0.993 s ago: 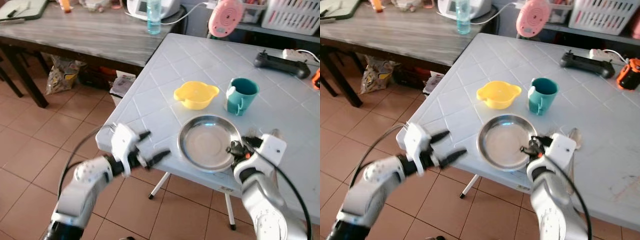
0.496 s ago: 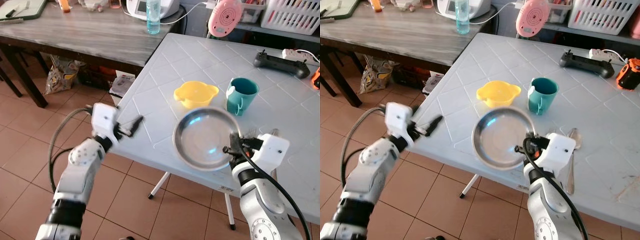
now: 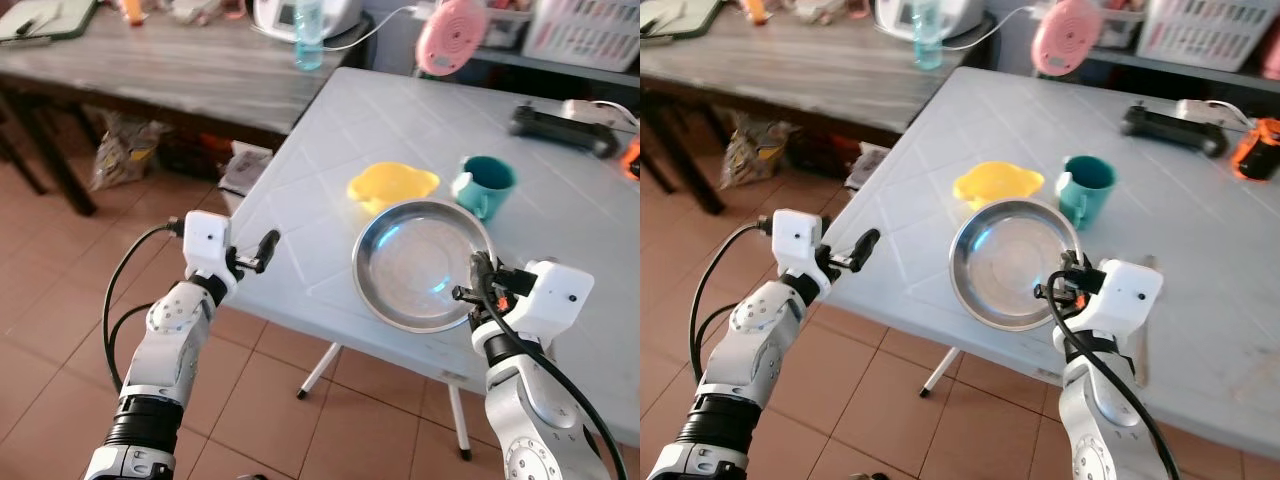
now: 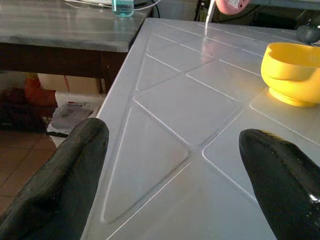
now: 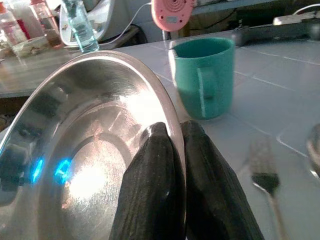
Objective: Setting the table
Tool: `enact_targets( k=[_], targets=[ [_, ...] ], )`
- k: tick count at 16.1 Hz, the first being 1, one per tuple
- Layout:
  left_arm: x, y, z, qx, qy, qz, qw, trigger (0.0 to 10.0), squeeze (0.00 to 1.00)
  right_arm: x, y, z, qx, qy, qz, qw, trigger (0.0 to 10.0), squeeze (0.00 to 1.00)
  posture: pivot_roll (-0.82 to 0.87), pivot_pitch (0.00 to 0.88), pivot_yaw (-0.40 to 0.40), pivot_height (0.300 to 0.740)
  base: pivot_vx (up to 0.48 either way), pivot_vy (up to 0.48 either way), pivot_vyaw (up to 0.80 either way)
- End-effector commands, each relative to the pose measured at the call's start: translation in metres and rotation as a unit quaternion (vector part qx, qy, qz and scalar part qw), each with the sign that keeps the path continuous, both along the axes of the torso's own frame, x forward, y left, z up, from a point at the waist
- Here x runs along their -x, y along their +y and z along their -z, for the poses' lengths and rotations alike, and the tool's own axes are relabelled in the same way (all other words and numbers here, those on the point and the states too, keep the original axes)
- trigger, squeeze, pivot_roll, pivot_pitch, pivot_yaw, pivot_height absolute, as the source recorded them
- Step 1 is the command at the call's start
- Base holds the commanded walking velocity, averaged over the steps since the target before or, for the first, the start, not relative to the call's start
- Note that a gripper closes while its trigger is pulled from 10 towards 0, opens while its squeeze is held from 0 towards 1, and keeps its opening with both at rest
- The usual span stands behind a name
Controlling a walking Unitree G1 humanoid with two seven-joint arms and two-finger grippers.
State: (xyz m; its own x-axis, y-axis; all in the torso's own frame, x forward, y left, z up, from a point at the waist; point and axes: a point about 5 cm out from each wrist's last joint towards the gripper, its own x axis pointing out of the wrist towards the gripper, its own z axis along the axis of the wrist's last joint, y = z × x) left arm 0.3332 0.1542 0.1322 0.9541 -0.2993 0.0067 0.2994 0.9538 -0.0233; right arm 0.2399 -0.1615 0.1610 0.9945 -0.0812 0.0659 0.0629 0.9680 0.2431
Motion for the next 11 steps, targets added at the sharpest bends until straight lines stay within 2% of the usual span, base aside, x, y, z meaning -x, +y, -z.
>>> enact_targets(
  k=[1, 6, 11],
  targets=[
    [-0.0037, -0.0011, -0.0038, 0.004, -0.005, -0.003, 1.0, 10.0, 0.0, 0.0025, 0.0007, -0.0037, 0.004, -0.011, 0.0, 1.0, 10.0, 0.0, 0.02, 0.094, -0.017, 0.74, 0.0, 0.274, -0.78],
    [-0.0059, -0.004, -0.0047, 0.0, -0.01, 0.005, 1.0, 10.0, 0.0, 0.0047, -0.0018, -0.0031, 0.007, -0.01, 0.006, 1.0, 10.0, 0.0, 0.01, 0.098, -0.012, 0.74, 0.0, 0.397, -0.78],
    [-0.0072, -0.0074, -0.0042, 0.001, -0.01, 0.009, 1.0, 10.0, 0.0, 0.0044, 0.0007, -0.005, 0.013, -0.019, 0.002, 1.0, 10.0, 0.0, 0.01, 0.099, -0.009, 0.74, 0.0, 0.48, 0.0]
  ],
)
